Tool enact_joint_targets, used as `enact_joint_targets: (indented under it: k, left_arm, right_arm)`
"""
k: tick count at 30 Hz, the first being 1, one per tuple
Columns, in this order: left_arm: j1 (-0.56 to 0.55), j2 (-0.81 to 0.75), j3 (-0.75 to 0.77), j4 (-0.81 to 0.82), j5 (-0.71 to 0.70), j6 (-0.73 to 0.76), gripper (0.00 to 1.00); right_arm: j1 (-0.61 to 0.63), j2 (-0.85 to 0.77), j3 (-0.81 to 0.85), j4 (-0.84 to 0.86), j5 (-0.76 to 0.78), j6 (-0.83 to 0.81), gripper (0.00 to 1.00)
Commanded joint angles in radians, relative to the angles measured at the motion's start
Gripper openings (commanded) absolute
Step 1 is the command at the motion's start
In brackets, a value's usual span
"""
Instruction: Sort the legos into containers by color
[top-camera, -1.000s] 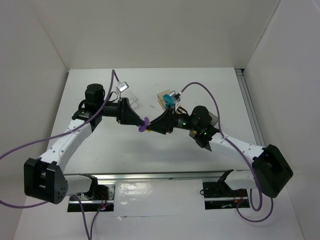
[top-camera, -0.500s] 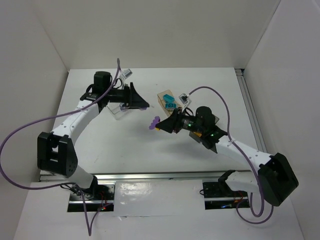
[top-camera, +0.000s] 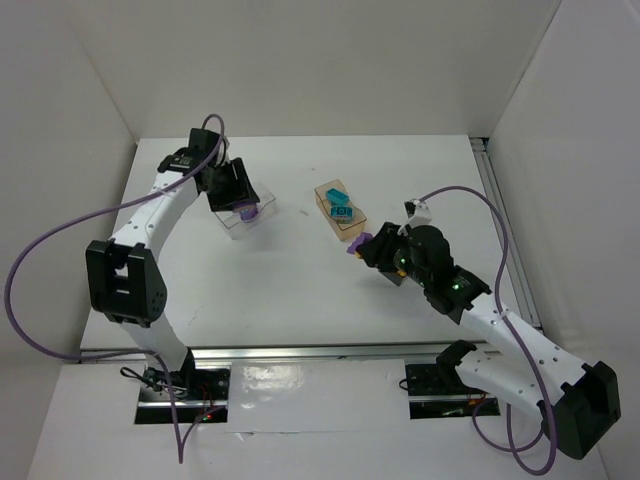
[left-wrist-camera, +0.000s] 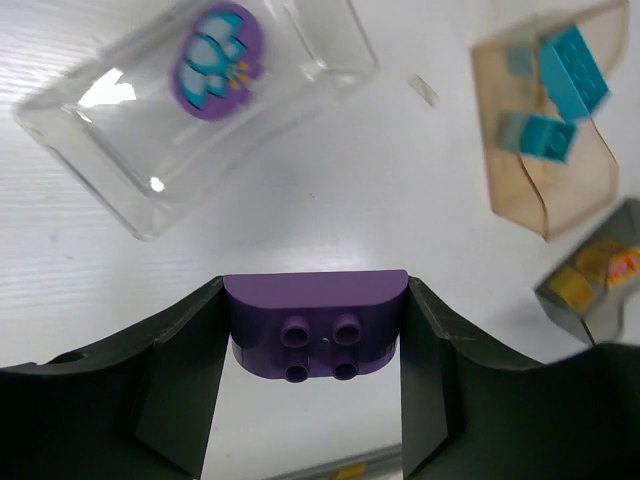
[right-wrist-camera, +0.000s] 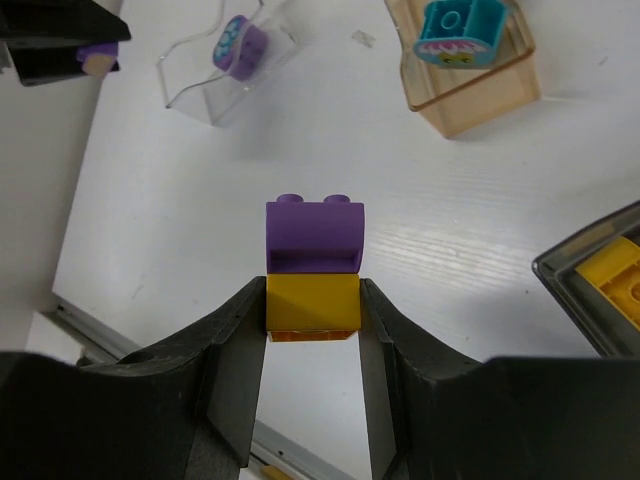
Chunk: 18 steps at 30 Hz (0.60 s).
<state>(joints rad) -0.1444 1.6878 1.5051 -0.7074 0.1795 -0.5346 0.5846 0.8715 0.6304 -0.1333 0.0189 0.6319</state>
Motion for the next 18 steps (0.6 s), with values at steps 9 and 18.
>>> enact_joint_targets:
  k: [9,18]
  left_arm:
    - [0.04,0.214,0.213,-0.124,-0.336,-0.107,0.0]
    - [0.04,0.285,0.251,-0.144,-0.367,-0.156,0.11]
  right_arm:
    - [-0.003,-0.003,-0.005,-0.049,0.075,-0.003,0.31]
    - [-0.003,0.006,-0.005,-0.058,0.084,-0.003,0.31]
